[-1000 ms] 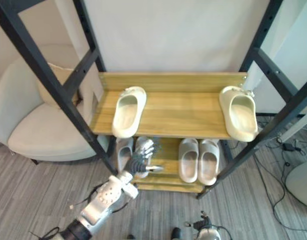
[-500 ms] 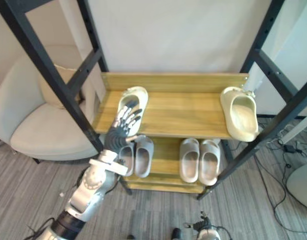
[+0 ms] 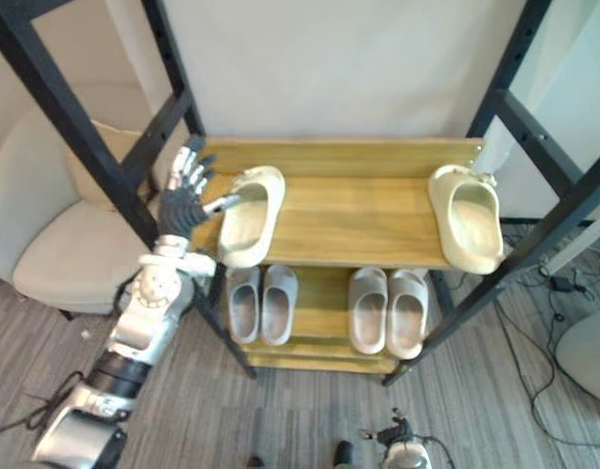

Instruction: Organize the slippers on the shoe rack

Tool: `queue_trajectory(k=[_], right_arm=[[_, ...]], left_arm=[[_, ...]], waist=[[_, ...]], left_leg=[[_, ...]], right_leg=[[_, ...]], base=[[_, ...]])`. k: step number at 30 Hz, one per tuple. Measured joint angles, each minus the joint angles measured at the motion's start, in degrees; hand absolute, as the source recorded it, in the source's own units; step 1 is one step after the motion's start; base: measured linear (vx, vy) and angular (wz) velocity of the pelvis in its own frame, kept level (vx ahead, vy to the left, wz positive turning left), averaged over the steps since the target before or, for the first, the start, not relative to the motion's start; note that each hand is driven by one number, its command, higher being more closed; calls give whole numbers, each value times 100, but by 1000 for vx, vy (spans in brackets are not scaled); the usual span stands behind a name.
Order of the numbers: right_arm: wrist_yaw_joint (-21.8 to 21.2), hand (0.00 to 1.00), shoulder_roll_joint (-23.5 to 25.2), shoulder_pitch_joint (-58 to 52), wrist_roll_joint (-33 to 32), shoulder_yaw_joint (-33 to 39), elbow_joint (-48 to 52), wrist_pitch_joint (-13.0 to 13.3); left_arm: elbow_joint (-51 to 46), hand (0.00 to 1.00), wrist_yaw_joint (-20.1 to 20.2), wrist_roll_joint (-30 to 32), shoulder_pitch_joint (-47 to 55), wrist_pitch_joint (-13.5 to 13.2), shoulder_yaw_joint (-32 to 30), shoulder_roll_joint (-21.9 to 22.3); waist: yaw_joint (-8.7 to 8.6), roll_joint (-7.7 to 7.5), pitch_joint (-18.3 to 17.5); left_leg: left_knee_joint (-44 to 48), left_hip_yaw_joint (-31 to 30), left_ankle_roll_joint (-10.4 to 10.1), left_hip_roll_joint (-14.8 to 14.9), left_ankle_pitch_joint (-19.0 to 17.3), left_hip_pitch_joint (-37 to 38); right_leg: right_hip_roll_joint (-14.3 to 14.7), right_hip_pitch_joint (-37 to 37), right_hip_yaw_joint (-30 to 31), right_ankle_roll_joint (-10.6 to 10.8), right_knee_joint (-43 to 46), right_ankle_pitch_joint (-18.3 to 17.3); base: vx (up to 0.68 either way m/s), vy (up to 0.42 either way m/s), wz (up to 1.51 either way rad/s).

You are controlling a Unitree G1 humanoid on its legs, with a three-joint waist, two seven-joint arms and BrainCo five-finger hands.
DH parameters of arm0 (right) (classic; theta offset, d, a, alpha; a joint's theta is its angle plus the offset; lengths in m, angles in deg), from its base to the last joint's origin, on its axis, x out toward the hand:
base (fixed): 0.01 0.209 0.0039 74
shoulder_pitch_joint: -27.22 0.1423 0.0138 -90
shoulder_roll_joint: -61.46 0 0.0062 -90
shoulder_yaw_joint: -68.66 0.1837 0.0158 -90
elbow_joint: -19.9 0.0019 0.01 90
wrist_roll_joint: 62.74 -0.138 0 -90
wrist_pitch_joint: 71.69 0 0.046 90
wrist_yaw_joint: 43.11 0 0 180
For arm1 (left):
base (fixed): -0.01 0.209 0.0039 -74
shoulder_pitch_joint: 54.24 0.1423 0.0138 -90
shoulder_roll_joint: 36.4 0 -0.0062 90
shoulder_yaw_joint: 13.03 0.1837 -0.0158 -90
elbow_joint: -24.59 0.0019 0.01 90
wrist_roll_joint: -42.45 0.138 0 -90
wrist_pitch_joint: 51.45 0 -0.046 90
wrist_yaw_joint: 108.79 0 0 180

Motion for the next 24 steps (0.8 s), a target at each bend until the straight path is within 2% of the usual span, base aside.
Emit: queue_trajectory(k=[4, 12, 20, 24], right_arm=[[-1, 0, 2, 24, -18, 2, 9, -5], [-2, 0, 56, 86, -126, 8, 42, -25], [-19, 0, 112, 31, -134, 7, 213, -38], [-52, 0, 139, -3, -183, 6, 213, -47]], left_arm=[[289, 0, -33, 27, -259, 90, -158, -206], [647, 0, -165, 27, -436, 99, -193, -311], [1340, 0, -137, 44, -952, 209, -123, -588], [1523, 0, -108, 270, -1058, 241, -14, -779]], waist=[[-62, 15, 39], [-39, 90, 125], [0, 179, 184], [12, 218, 204]], left_leg=[[-9, 11, 0, -3, 0, -90], [-9, 130, -5, 4, -3, -116], [-2, 162, -118, 81, 81, -410], [-16, 164, -212, 155, 146, -488]], right_leg=[[1, -99, 19, 1, 0, 5], [11, -200, 138, -20, -1, 42], [91, -496, 213, -88, 0, 67], [161, -595, 235, -120, 0, 90]], base=[[1, 0, -1], [-30, -3, -6], [-69, -31, -2], [-31, -51, -2]])
